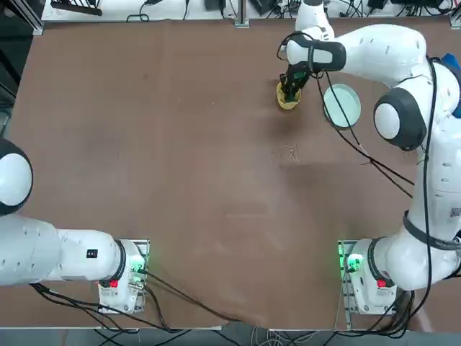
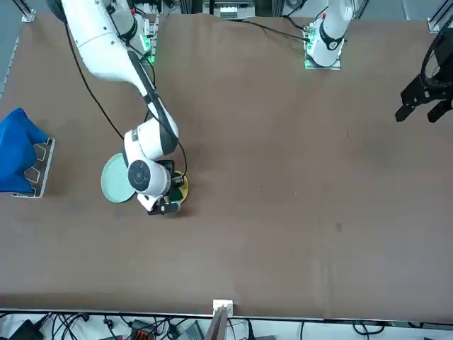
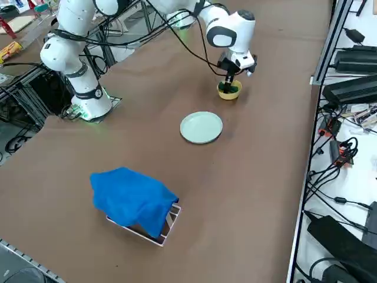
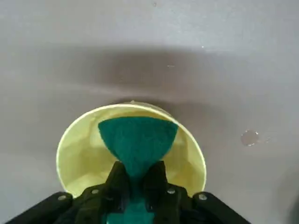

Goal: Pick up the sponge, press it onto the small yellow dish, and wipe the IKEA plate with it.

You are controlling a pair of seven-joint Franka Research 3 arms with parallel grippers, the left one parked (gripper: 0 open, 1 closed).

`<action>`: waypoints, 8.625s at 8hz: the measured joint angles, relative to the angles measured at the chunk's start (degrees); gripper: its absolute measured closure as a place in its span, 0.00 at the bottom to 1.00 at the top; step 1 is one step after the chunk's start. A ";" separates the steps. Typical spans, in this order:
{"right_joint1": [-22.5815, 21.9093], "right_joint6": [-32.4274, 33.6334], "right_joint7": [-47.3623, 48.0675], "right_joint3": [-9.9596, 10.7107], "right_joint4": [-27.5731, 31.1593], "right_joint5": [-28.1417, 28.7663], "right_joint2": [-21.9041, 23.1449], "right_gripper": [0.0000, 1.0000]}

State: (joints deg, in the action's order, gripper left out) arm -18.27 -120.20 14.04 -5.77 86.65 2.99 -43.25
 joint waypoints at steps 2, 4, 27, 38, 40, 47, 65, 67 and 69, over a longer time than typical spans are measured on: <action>0.34 -0.07 -0.79 -0.06 -0.31 0.04 -0.55 0.80; 0.34 -0.14 -0.83 -0.12 -0.43 0.04 -0.71 0.80; 0.18 10.50 -1.42 -0.70 -2.09 0.03 8.42 0.81; 0.11 10.75 -1.44 -0.79 -0.93 0.04 8.12 0.90; 0.21 10.76 -1.49 -0.78 -0.86 0.04 8.11 0.90; 0.27 11.17 -1.49 -0.72 -1.14 0.03 8.52 0.91; 18.01 -20.86 -9.25 1.03 41.61 -4.37 26.81 0.91; 18.05 -21.50 -9.25 1.02 41.62 -4.37 26.47 0.91; 18.16 -23.51 -9.25 1.02 41.63 -4.37 25.23 0.91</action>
State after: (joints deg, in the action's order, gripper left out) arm -0.11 -143.71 4.78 -4.75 128.27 -1.38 -18.02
